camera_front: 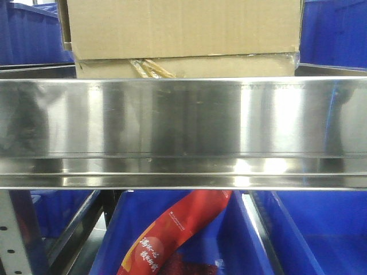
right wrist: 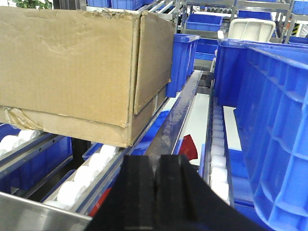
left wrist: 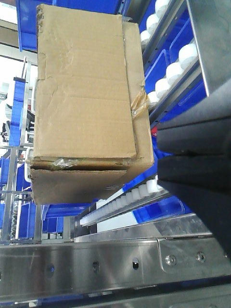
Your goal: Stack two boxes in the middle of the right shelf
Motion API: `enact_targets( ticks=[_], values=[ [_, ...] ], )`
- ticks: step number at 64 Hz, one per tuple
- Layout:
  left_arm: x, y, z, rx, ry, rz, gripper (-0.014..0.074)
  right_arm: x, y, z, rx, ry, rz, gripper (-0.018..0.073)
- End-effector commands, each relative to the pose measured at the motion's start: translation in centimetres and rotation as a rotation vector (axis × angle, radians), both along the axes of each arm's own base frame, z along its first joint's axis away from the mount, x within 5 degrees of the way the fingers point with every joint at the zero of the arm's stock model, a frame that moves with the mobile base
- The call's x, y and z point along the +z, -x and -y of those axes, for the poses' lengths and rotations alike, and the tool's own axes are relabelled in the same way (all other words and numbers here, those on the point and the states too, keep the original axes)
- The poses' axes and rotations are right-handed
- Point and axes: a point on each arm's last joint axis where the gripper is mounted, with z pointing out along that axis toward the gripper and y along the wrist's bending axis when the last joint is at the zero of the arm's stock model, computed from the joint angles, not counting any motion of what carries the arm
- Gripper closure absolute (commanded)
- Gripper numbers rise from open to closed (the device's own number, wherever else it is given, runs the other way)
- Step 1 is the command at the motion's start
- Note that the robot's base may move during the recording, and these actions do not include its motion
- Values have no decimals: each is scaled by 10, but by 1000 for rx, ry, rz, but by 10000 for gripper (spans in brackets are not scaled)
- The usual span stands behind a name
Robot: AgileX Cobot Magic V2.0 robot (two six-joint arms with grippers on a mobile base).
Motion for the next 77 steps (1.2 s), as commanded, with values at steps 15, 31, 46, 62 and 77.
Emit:
enact_targets(
  ticks=[15,31,46,62,77],
  values=[
    [-10,6,-10,164,-68,84,708,1,0,1,-10,10,28,721],
    [-60,8,-18,307,-57,135,708,1,0,1,-10,10,28,721],
    [-87,2,-18,313,-62,99,708,1,0,1,-10,10,28,721],
    [-88,2,-18,312,-64,88,708,1,0,1,-10,10,28,721],
    [-88,2,-18,312,-64,88,708,1,0,1,-10,10,28,721]
  ],
)
